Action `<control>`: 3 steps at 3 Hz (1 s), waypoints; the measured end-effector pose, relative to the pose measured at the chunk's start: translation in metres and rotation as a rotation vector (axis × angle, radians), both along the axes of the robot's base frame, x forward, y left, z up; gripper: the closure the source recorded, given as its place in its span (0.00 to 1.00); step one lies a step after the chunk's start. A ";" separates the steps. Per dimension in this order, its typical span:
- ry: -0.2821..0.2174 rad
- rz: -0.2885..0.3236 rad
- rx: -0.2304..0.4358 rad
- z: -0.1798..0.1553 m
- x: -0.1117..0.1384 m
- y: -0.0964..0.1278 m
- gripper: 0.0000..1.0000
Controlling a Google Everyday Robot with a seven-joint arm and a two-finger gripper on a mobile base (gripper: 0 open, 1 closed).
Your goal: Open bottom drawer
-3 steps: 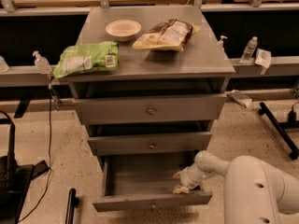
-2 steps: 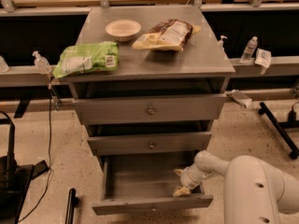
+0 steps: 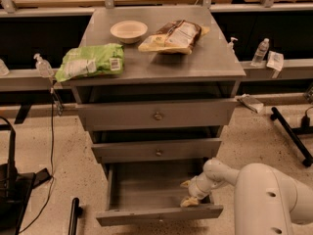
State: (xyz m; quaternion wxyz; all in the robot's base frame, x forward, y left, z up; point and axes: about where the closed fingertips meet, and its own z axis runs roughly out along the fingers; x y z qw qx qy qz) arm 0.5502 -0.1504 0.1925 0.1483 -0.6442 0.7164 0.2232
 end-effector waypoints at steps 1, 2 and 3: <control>0.000 0.000 0.000 0.000 0.000 0.000 0.45; -0.016 -0.015 0.036 0.016 0.010 -0.001 0.48; -0.021 -0.032 0.087 0.029 0.019 -0.004 0.48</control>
Offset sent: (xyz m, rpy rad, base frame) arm 0.0289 -0.0067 0.0438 0.0817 -0.0482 -0.0408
